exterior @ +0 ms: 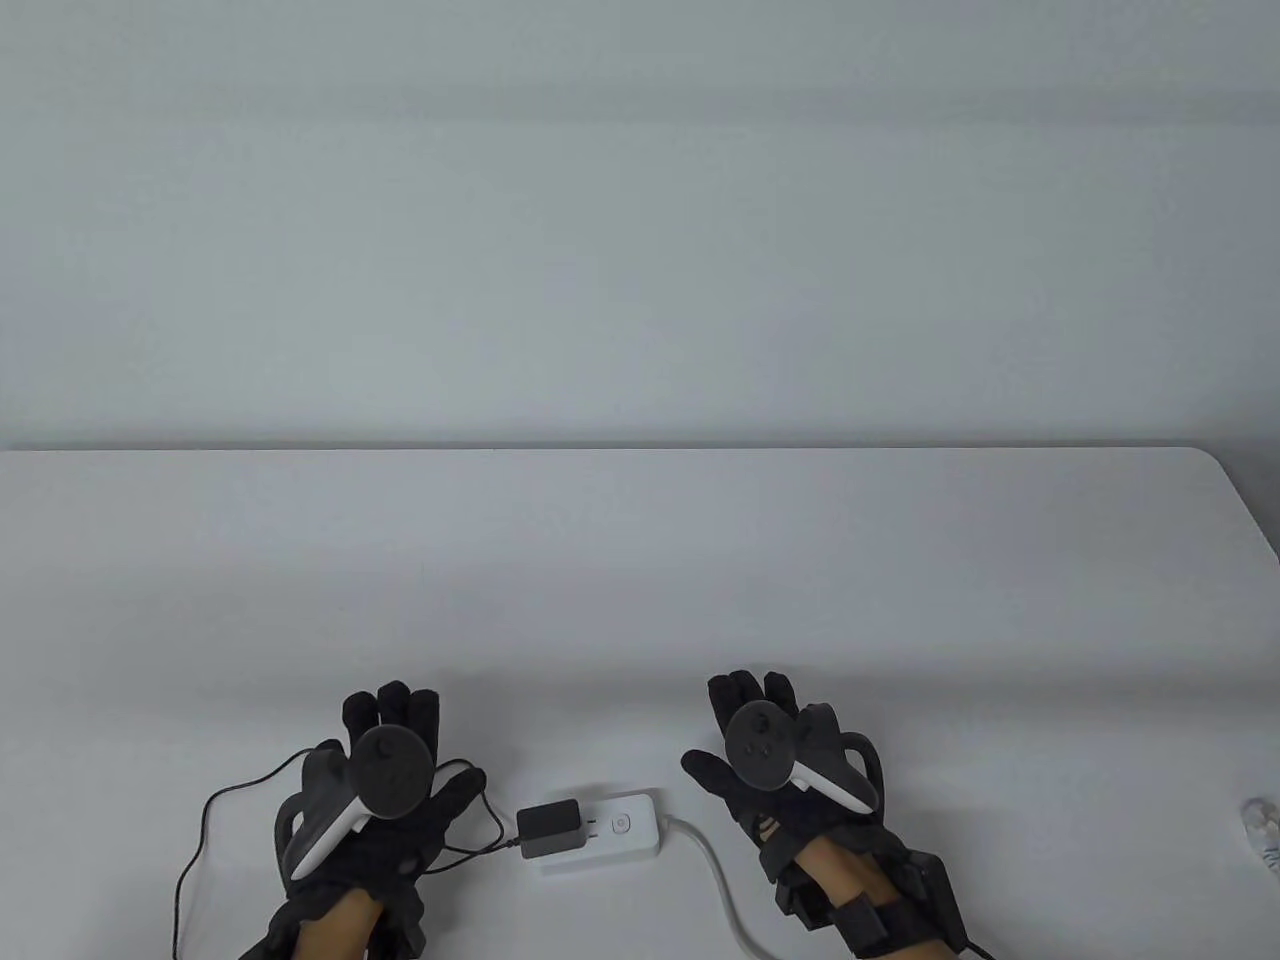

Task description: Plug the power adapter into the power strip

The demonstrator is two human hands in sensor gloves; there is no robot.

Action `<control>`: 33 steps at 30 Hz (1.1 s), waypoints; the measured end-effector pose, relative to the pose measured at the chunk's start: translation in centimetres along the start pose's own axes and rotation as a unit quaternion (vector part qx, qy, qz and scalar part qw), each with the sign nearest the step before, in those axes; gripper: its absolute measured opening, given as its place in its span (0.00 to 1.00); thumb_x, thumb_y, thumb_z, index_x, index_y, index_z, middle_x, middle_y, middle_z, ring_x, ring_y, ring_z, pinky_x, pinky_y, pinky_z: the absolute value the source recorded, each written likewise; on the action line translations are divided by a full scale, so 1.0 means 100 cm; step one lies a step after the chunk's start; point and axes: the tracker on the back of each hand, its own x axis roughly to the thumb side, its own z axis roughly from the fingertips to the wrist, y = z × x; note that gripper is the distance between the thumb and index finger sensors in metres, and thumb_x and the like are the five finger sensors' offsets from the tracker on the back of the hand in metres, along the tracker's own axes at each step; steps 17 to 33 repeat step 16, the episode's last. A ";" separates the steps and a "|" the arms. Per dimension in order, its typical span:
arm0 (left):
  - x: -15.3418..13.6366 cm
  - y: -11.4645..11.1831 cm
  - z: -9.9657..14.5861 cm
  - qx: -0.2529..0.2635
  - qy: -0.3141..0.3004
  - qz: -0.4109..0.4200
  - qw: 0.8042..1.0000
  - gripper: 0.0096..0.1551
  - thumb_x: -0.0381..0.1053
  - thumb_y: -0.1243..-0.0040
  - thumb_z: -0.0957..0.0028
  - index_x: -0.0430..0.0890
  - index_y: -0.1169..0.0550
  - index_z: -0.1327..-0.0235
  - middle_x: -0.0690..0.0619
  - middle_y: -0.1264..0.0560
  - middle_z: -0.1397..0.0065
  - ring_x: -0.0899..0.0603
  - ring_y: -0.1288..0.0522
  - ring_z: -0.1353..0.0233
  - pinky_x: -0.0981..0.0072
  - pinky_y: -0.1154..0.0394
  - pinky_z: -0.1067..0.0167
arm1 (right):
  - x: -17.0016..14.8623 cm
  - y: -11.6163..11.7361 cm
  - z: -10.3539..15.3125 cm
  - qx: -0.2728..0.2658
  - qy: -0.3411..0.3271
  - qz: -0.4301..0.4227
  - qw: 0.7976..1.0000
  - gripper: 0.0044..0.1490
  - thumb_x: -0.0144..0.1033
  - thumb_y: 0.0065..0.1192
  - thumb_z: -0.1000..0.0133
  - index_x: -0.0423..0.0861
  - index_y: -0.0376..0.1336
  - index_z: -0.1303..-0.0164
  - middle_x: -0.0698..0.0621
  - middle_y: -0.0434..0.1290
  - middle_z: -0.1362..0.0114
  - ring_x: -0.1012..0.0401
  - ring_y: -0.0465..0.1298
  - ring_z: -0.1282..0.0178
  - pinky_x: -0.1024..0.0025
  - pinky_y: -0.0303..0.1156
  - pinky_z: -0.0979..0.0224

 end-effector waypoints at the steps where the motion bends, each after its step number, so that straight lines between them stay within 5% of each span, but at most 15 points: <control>1: 0.001 0.000 0.000 -0.001 -0.001 -0.001 1.000 0.56 0.73 0.55 0.49 0.52 0.60 0.16 0.46 0.65 0.12 0.33 0.71 0.15 0.31 0.64 0.24 | 0.000 0.000 0.000 0.000 -0.001 0.000 1.000 0.57 0.66 0.36 0.44 0.44 0.32 0.14 0.39 0.42 0.10 0.36 0.41 0.15 0.28 0.44 0.25; 33: 0.007 -0.005 0.002 -0.027 -0.010 -0.015 0.999 0.56 0.73 0.55 0.49 0.52 0.60 0.16 0.46 0.65 0.12 0.33 0.71 0.15 0.31 0.64 0.24 | 0.004 0.009 -0.002 0.031 -0.012 0.020 0.999 0.56 0.67 0.35 0.44 0.44 0.32 0.14 0.40 0.41 0.09 0.35 0.40 0.15 0.28 0.44 0.26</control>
